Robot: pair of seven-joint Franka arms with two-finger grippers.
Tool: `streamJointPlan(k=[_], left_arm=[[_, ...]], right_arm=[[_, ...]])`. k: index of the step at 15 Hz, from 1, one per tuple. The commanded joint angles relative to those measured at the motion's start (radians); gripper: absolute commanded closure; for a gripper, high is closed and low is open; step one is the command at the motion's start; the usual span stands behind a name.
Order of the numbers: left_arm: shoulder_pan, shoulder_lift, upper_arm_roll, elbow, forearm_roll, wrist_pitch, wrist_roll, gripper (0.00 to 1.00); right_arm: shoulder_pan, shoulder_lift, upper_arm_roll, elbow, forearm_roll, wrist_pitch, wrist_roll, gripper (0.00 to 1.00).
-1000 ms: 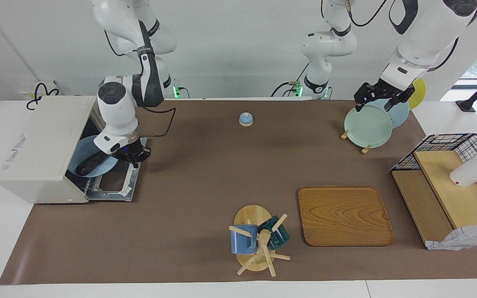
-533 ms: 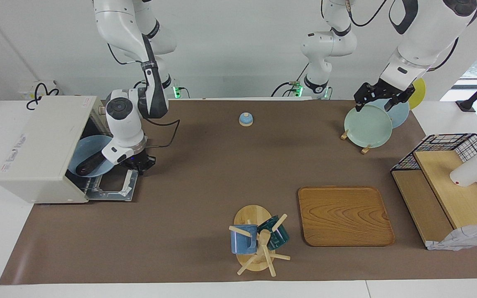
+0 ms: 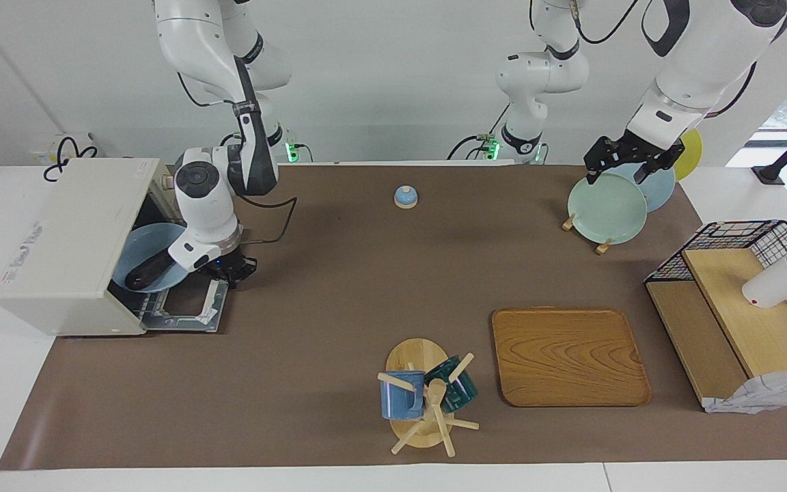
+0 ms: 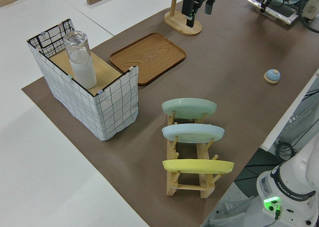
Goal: Put eggplant into oven
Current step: 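Push the oven door closed with the right gripper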
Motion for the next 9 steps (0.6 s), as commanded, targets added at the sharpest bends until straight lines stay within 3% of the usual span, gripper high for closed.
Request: streamJointPlan(k=[1,9], left_arm=[[0.014,0.001,-0.008,0.010,-0.009,-0.014,-0.002,0.00],[0.012,0.001,-0.008,0.010,-0.009,-0.016,-0.002,0.00]], right_arm=[[-0.001,0.000,0.000,0.040,-0.028,-0.059,-0.041,1.00],[-0.059,-0.046,-0.003,0.155,-0.051,-0.262,-0.205,1.00]])
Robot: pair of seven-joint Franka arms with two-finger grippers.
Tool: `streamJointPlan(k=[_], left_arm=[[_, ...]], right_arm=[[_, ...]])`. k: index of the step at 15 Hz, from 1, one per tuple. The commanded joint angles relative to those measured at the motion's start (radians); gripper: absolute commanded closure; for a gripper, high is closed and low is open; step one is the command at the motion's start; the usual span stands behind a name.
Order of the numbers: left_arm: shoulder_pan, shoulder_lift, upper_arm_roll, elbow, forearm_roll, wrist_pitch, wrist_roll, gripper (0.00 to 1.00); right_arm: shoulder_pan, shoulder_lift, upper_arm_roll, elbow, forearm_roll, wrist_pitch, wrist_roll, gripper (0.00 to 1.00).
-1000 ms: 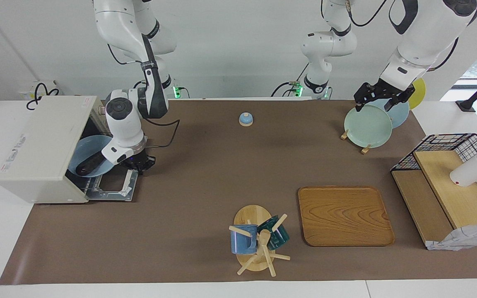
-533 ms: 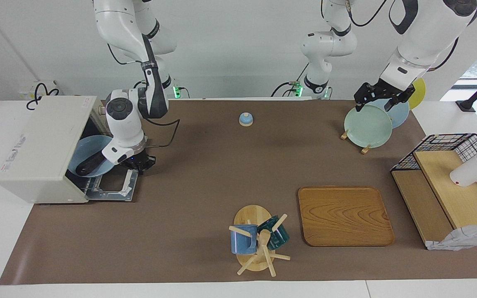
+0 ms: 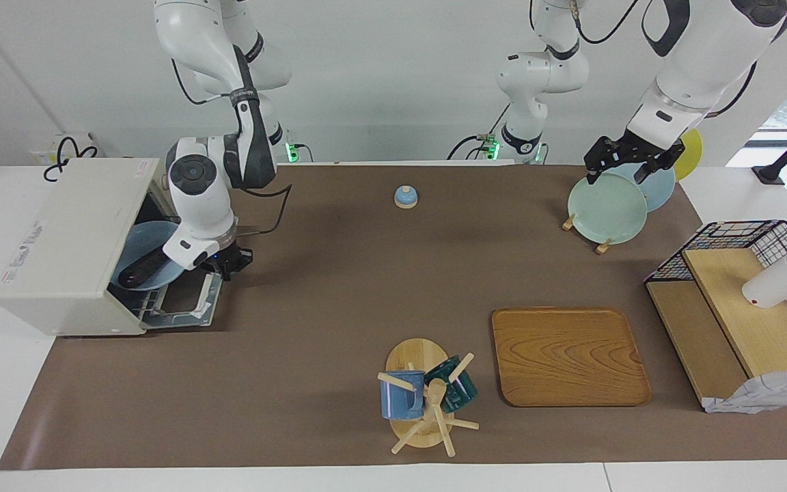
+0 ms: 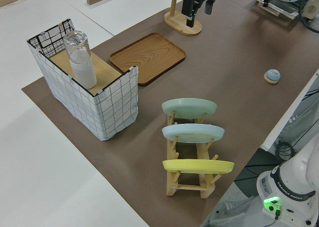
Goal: Put eggplant into oven
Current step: 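Push the oven door closed with the right gripper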
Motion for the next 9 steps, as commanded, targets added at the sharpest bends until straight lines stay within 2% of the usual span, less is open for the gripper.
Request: streamJointPlan(k=[1,5,9], left_arm=[[0.014,0.001,-0.008,0.010,-0.009,-0.014,-0.002,0.00],[0.014,0.001,-0.010,0.010,-0.009,-0.014,-0.002,0.00],[0.014,0.001,-0.008,0.010,-0.009,-0.016,-0.002,0.00]], right_arm=[[-0.068,-0.018,-0.010,0.067,-0.032,-0.082,-0.108,1.00],[-0.091,-0.059,-0.016,0.079,-0.026,-0.140,-0.139,1.00],[-0.141,-0.078,-0.016,0.081,-0.020,-0.148,-0.203,1.00]])
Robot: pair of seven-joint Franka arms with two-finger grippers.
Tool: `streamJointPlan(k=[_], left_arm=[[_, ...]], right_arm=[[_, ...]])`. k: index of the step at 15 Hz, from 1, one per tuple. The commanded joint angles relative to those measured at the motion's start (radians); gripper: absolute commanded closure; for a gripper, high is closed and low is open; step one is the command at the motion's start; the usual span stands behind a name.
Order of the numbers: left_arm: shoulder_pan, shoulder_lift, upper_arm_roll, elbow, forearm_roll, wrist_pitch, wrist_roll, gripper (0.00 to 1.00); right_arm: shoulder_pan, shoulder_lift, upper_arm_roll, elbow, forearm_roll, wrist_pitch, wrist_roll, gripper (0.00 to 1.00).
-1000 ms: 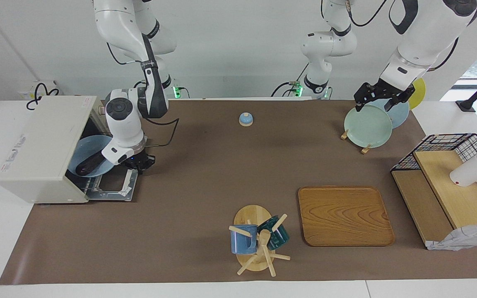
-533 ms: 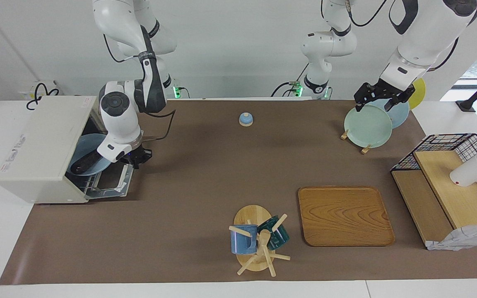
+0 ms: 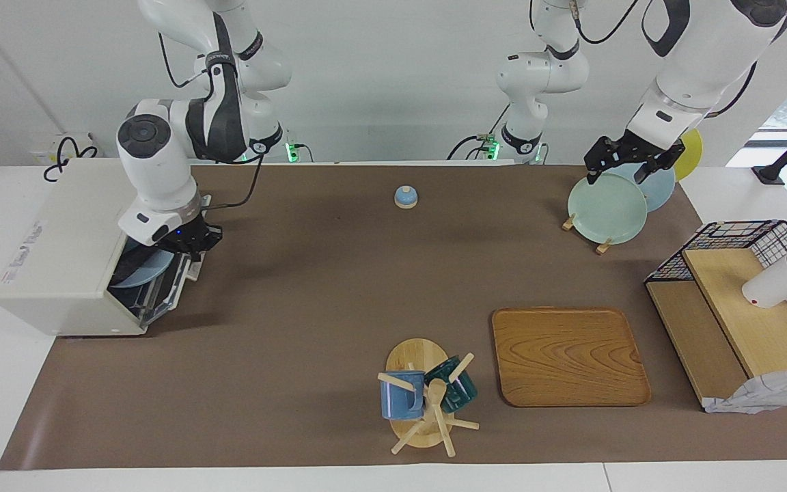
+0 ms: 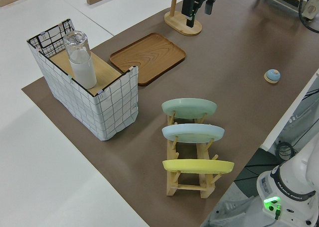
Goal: Put eggplant into oven
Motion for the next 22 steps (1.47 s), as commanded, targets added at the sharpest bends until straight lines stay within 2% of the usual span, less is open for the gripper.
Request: streamJointPlan(k=[1,3,9,15,16,17,18,20,22], left_arm=[[0.014,0.000,-0.008,0.010,-0.009,-0.016,-0.002,0.00],[0.014,0.000,-0.008,0.010,-0.009,-0.016,-0.002,0.00],[0.014,0.001,-0.008,0.010,-0.009,-0.014,-0.002,0.00],[0.014,0.001,-0.008,0.010,-0.009,-0.014,-0.002,0.00],[0.014,0.001,-0.008,0.010,-0.009,-0.014,-0.002,0.00],[0.014,0.001,-0.008,0.010,-0.009,-0.016,-0.002,0.00],[0.014,0.001,-0.008,0.010,-0.009,-0.014,-0.002,0.00],[0.014,0.001,-0.008,0.010,-0.009,-0.014,-0.002,0.00],[0.014,0.000,-0.008,0.010,-0.009,-0.014,-0.002,0.00]], right_arm=[[-0.065,0.010,-0.013,-0.003,-0.030,0.002,-0.079,1.00],[-0.080,-0.003,-0.014,0.017,-0.029,-0.024,-0.102,1.00],[-0.076,-0.010,-0.007,0.192,-0.021,-0.245,-0.124,1.00],[-0.065,-0.032,-0.002,0.325,0.083,-0.396,-0.115,1.00],[-0.066,-0.033,-0.002,0.327,0.085,-0.408,-0.115,0.92],[-0.066,-0.039,-0.002,0.325,0.085,-0.413,-0.115,0.61],[-0.066,-0.047,-0.002,0.324,0.085,-0.426,-0.113,0.01],[-0.065,-0.049,0.008,0.328,0.088,-0.433,-0.102,0.00],[-0.065,-0.043,0.012,0.377,0.105,-0.488,-0.084,0.00]])
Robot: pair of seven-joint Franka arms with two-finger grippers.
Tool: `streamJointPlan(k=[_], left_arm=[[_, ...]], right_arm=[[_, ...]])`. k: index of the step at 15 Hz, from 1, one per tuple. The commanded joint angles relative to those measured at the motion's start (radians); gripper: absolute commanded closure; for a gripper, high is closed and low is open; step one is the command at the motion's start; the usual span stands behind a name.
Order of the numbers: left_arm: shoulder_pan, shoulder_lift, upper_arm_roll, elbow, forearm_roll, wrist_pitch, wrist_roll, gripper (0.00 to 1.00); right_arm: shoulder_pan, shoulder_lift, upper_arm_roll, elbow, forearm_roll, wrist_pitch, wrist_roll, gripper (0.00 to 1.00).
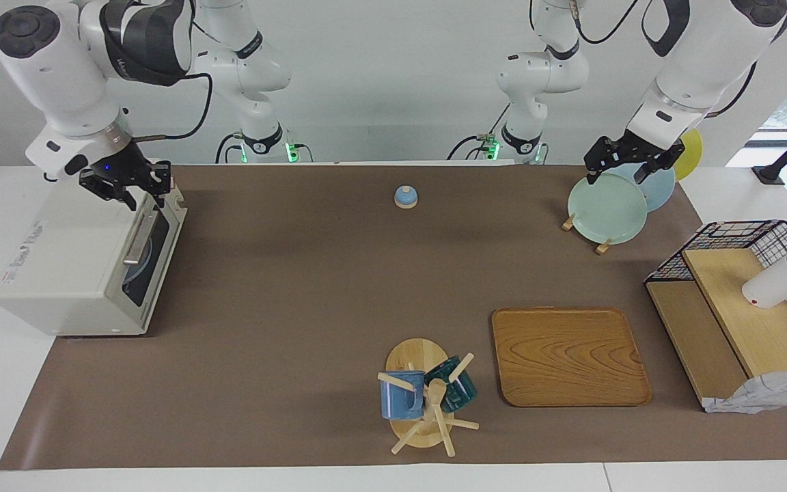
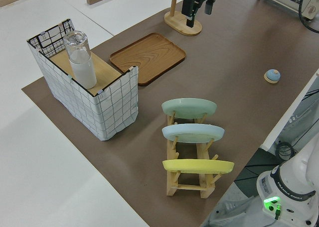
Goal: Put eggplant into oven
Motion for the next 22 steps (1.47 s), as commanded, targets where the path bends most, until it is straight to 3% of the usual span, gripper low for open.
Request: streamJointPlan(k=[1,6,9,13,22], left_arm=[[0.013,0.001,-0.008,0.010,-0.009,-0.016,-0.002,0.00],[0.013,0.001,-0.008,0.010,-0.009,-0.014,-0.002,0.00],[0.013,0.001,-0.008,0.010,-0.009,-0.016,-0.002,0.00],[0.013,0.001,-0.008,0.010,-0.009,-0.016,-0.002,0.00],[0.013,0.000,-0.008,0.010,-0.009,-0.014,-0.002,0.00]], right_arm=[[-0.005,0.000,0.009,0.066,0.031,-0.064,0.045,0.00],[0.007,0.005,0.010,0.070,0.036,-0.054,0.071,0.00],[0.084,0.011,-0.011,0.071,0.032,-0.063,0.146,0.00],[0.101,0.032,-0.037,0.128,0.036,-0.101,0.153,0.00],[0.093,0.025,-0.054,0.119,0.048,-0.109,0.154,0.00]])
